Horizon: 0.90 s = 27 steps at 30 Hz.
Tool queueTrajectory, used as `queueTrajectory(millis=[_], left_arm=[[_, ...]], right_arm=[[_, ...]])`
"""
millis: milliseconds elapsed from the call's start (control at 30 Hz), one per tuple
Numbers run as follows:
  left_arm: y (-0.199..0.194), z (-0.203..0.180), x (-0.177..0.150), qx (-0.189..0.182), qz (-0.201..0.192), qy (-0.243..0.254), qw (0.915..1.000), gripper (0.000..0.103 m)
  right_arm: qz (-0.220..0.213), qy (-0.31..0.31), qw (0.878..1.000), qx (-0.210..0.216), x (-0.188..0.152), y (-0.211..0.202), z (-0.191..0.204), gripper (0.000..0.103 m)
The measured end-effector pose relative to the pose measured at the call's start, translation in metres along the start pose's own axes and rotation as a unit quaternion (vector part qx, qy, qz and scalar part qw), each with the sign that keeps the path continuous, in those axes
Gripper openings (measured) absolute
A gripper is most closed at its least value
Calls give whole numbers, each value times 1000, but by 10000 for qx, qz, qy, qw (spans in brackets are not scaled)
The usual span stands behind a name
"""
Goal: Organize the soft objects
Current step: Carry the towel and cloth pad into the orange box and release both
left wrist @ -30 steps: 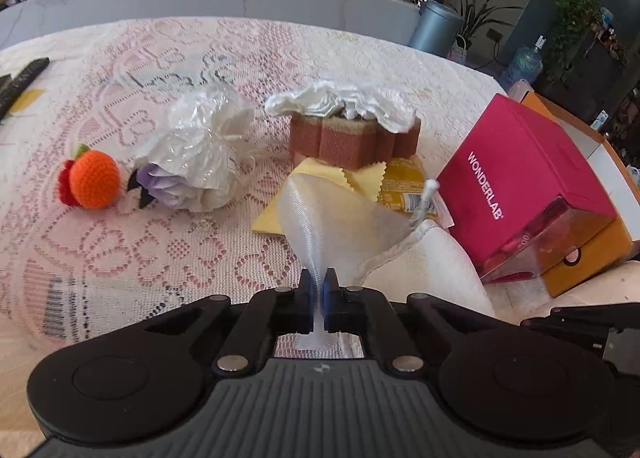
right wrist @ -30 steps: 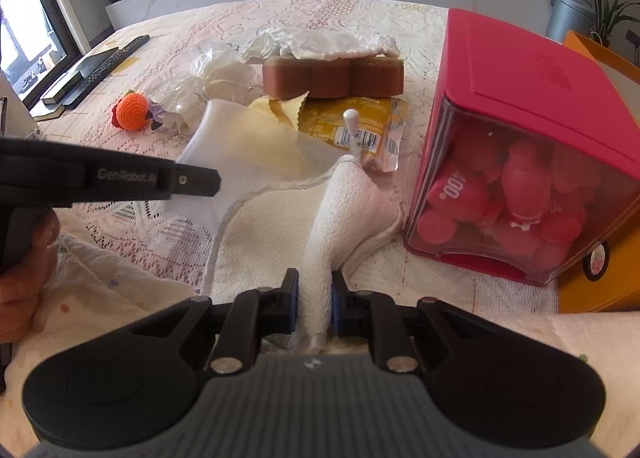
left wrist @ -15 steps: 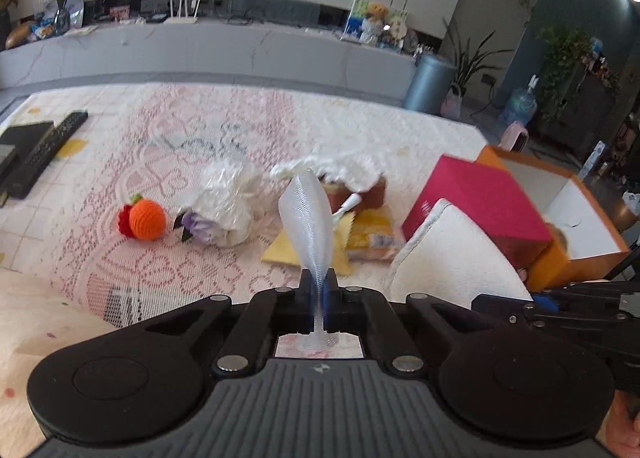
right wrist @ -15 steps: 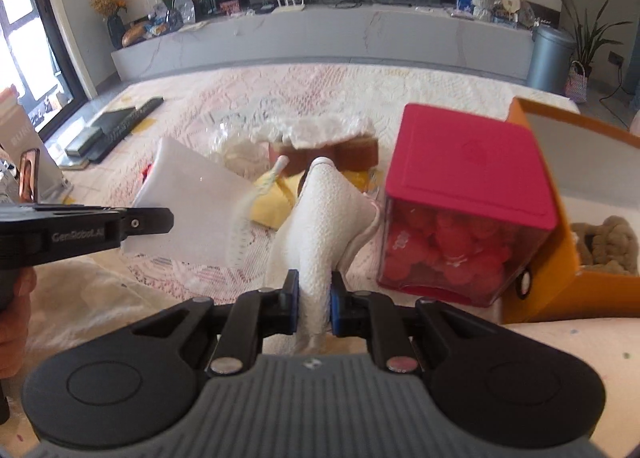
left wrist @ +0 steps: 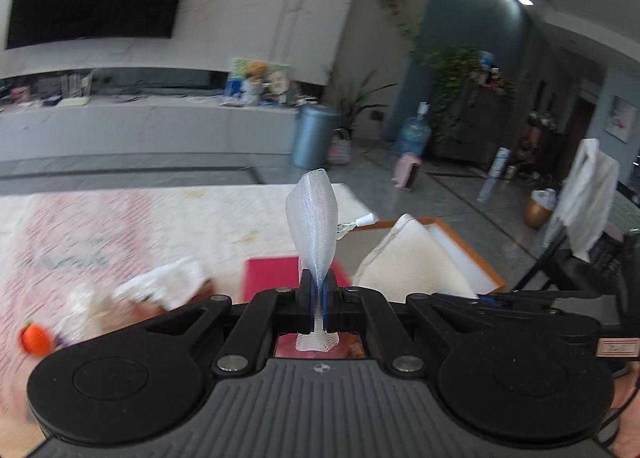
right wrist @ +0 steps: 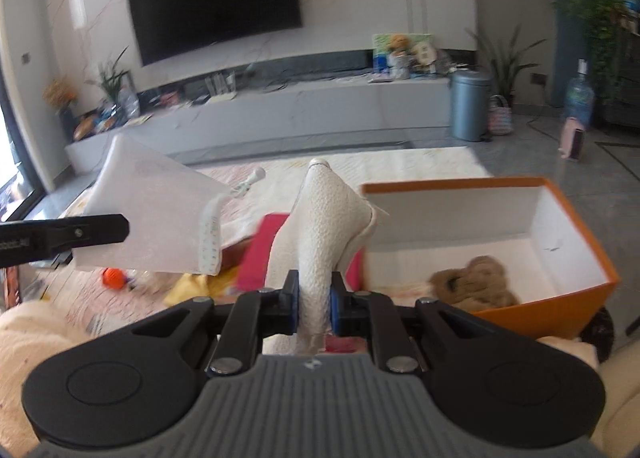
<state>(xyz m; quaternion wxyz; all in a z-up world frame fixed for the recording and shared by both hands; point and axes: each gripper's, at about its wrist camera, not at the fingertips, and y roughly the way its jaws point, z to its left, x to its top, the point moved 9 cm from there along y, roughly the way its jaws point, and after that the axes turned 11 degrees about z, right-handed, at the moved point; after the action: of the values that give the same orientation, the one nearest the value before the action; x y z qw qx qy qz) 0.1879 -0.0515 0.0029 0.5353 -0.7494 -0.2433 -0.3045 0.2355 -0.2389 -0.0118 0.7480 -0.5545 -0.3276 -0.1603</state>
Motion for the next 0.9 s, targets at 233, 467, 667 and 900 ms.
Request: queueTrajectory(millis=[233, 467, 667, 900], left_arm=[[78, -51, 32, -418, 469, 312, 9975, 3], [159, -64, 32, -124, 1078, 469, 9930, 3], [208, -66, 24, 329, 1591, 861, 9830, 3], [241, -55, 15, 450, 2056, 926, 9732, 3]], right_arm=[[-38, 598, 9978, -300, 24, 0, -82, 13], [209, 872, 9955, -313, 42, 49, -129, 13], [648, 768, 9947, -198, 45, 110, -132, 13], [1277, 410, 9909, -104, 39, 161, -131, 13]])
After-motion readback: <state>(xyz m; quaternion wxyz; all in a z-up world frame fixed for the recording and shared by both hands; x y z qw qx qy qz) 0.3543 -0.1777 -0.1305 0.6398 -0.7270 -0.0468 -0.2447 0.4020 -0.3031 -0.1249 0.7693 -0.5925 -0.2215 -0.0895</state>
